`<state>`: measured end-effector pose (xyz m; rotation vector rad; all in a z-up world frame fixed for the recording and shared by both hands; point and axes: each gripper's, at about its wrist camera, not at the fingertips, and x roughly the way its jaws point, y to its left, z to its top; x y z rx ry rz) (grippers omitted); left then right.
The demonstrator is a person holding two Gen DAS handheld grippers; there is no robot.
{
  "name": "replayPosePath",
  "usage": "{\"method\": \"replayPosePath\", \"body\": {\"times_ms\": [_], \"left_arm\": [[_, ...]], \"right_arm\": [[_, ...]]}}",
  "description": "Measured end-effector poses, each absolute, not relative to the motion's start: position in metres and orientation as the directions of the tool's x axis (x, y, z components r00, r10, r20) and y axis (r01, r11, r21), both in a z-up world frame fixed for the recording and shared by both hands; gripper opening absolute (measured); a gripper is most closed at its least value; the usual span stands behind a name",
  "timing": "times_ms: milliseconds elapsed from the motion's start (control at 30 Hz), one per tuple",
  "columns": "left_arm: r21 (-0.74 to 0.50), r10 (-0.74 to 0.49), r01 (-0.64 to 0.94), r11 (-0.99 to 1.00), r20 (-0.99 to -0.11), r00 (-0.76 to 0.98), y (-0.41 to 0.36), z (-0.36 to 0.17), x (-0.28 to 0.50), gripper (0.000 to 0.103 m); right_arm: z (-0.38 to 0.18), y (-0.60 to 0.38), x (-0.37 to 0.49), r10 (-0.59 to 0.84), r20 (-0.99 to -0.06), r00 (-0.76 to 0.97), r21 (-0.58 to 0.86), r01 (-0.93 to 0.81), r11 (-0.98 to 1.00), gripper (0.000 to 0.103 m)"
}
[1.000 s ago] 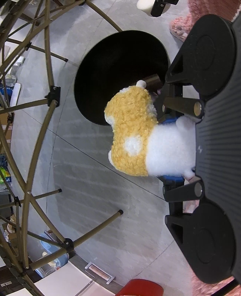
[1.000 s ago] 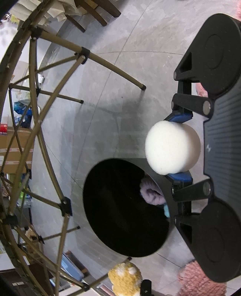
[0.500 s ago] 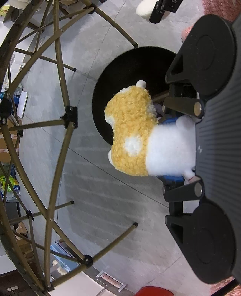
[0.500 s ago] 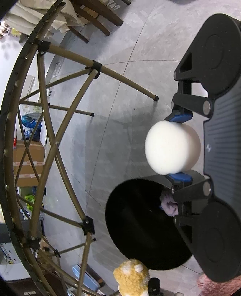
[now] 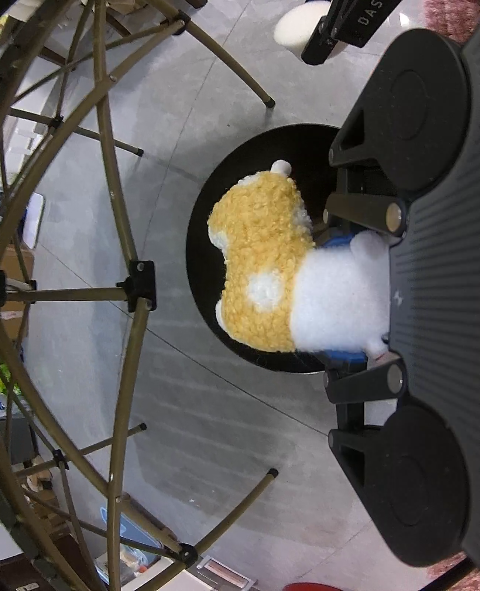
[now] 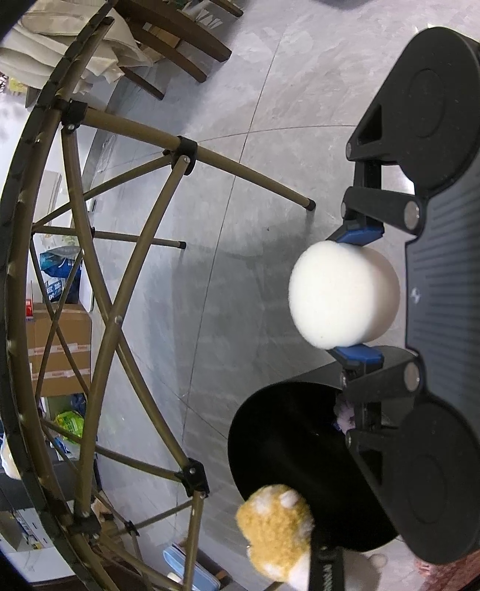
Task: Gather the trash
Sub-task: 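Move the left tool with the yellow-white plush over the bin opening, then open the left tool to drop the yellow-white plush into the bin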
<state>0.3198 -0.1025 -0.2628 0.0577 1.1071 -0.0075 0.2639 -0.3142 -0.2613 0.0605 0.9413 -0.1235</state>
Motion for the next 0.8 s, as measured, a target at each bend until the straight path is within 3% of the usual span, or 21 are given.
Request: {"method": "replayPosePath", "body": {"times_ms": [633,667,700,767,800], "left_arm": [[0.024,0.010,0.032,0.999,-0.922,0.388,-0.121,-0.275,0.326,0.053],[0.019,0.005,0.033,0.999,-0.922,0.387,-0.120,-0.275,0.326,0.062],[0.014,0.001,0.033,0.999,-0.922,0.388,-0.120,-0.274,0.327,0.081],[0.012,0.004,0.016,1.000,-0.916,0.401,-0.119,-0.270,0.326,0.103],[0.011,0.007,0.008,1.000,-0.911,0.413,-0.118,-0.268,0.325,0.103]], "right_arm": [[-0.274,-0.319,0.268,-0.102,-0.830,0.548,-0.022,0.151,0.988,0.051],[-0.274,-0.319,0.268,-0.104,-0.830,0.548,-0.023,0.152,0.988,0.051],[-0.275,-0.319,0.269,-0.105,-0.831,0.547,-0.024,0.153,0.988,0.051],[-0.275,-0.320,0.269,-0.105,-0.832,0.544,-0.024,0.154,0.988,0.051],[-0.275,-0.320,0.270,-0.104,-0.833,0.543,-0.024,0.153,0.988,0.051]]}}
